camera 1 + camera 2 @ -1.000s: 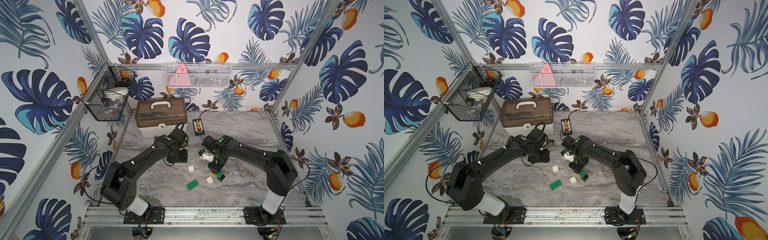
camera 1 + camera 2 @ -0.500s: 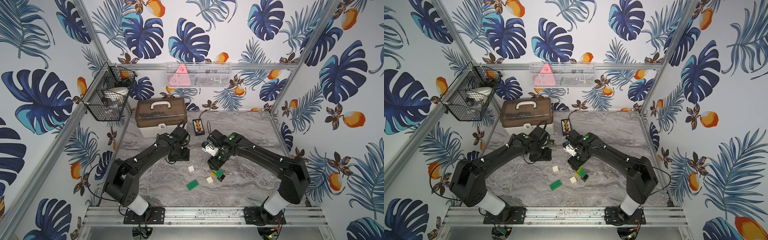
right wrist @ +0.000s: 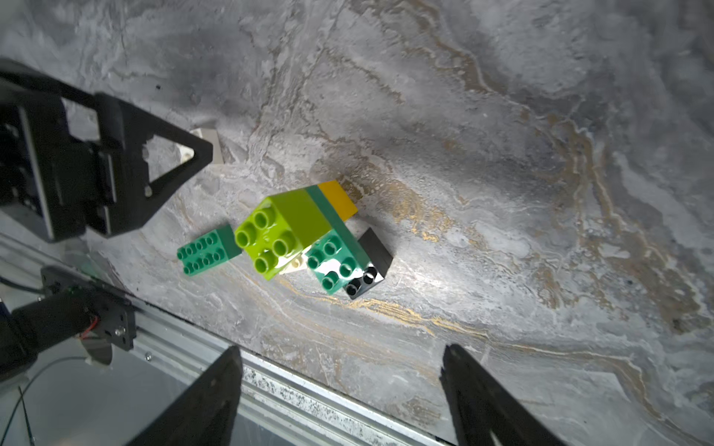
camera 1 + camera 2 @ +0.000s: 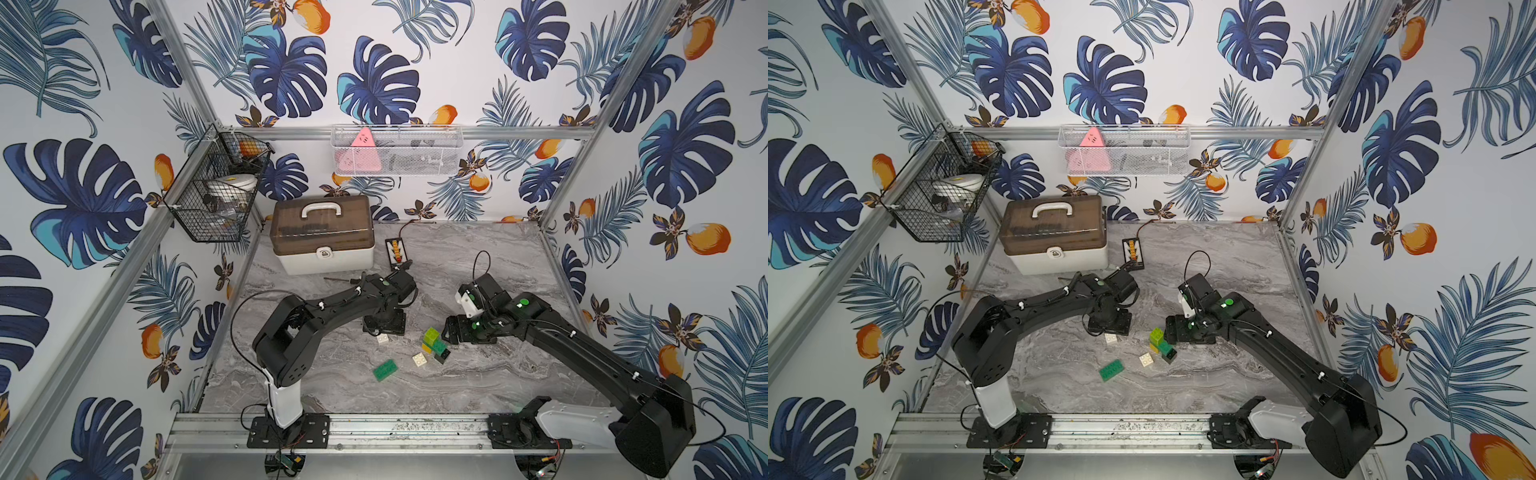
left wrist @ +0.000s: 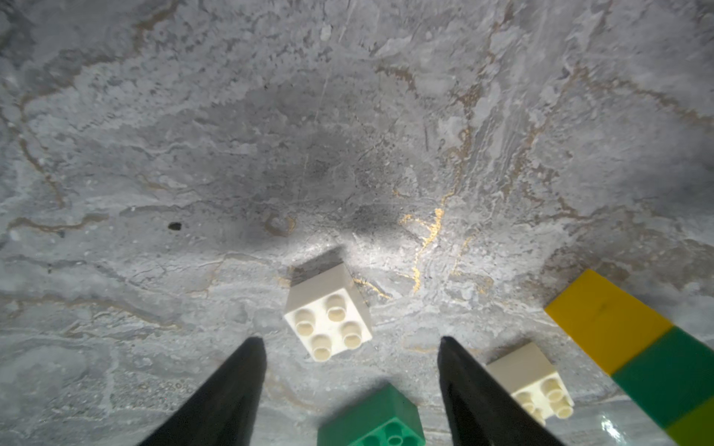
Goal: Assemble a giraffe with lego
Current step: Pick up the lego brick from the center of the board.
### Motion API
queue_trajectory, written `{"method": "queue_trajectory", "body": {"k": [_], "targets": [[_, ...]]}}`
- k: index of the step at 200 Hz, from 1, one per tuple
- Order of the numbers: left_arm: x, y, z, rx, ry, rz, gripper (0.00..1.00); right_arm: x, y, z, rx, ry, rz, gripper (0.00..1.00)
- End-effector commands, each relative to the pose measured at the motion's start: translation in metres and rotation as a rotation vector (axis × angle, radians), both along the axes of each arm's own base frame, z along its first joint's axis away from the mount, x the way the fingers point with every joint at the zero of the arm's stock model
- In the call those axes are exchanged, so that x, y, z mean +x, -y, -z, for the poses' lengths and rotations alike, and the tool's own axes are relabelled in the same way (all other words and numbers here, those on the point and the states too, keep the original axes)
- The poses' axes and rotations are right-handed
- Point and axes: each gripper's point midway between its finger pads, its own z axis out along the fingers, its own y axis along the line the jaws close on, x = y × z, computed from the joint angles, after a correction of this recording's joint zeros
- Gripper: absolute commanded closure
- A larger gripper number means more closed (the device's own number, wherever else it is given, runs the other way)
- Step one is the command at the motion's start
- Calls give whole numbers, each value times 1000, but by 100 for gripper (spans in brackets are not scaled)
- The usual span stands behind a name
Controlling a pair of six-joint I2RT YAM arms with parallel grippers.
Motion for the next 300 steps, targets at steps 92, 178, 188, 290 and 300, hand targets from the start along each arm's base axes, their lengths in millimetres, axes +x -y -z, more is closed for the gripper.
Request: {"method": "queue_trajectory", "body": {"k": [92, 178, 188, 290, 300], "targets": [[-8, -12, 26, 56, -37, -132, 27, -6, 7, 18, 171, -106, 176, 17], [-10, -5, 38, 44, -72, -130, 54, -2, 16, 23, 172, -108, 189, 17], [-11, -5, 39, 46, -75, -127, 56, -1, 17, 24, 177, -110, 194, 17], [18, 31, -60, -60, 106, 239, 70, 1, 24, 29, 197, -127, 231, 17], [19, 46, -81, -113, 153, 324, 70, 0, 26, 30, 194, -135, 238, 17]]}}
